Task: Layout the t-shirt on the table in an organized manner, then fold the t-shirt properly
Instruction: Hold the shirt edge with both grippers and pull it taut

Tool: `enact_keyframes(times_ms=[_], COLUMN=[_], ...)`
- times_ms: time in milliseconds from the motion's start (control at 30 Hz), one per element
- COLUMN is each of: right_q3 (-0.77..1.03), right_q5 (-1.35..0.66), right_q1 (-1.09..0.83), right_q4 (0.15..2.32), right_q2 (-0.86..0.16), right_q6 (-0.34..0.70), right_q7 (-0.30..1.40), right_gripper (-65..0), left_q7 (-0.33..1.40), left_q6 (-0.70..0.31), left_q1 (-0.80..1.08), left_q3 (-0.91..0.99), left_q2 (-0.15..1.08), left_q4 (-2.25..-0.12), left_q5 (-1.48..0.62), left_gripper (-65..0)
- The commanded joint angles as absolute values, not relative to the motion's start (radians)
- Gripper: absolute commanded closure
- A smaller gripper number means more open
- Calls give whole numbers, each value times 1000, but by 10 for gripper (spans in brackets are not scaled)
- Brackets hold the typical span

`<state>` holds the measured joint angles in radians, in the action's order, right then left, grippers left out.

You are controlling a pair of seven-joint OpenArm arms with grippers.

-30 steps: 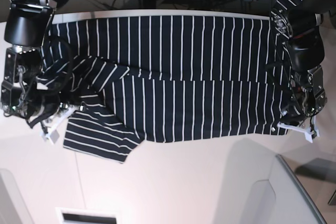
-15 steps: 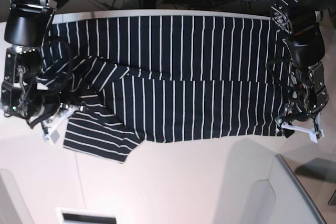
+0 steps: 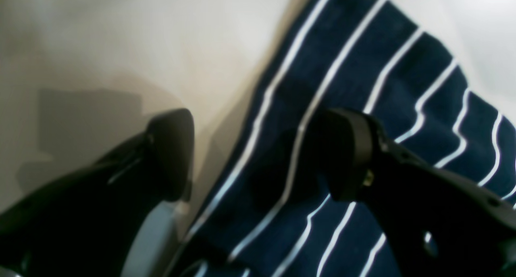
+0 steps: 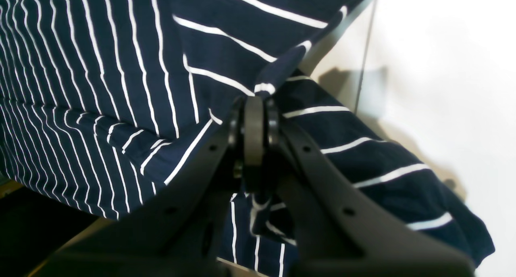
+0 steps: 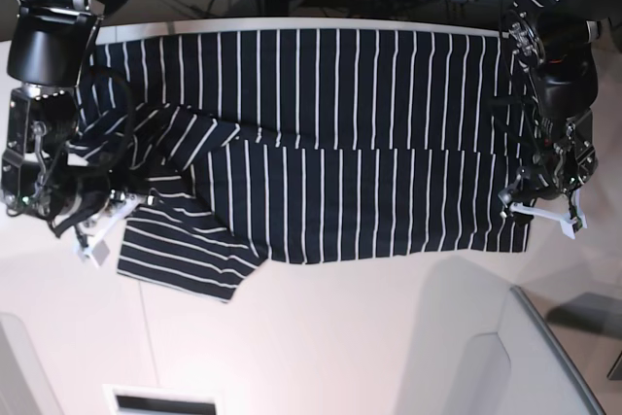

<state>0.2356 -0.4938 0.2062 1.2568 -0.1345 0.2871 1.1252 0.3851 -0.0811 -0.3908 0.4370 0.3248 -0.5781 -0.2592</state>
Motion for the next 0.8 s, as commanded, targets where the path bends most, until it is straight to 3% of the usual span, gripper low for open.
enact_keyframes(times_ms=[0, 767], right_q3=[236, 236], right_q5=[-510, -510], right_q1=[229, 232], right_q4=[1276, 1276], right_q2=[-145, -143], right_q6=[291, 291], right_q7=[1113, 1113], right_gripper=[0, 0], left_q7=[392, 424], left_q6=[-87, -117], left_q1=[-406, -361], left_q3=[438, 412], left_q2=[340, 194], left_q4=[-568, -532], left_q5=[-263, -259], left_gripper=[-481, -479])
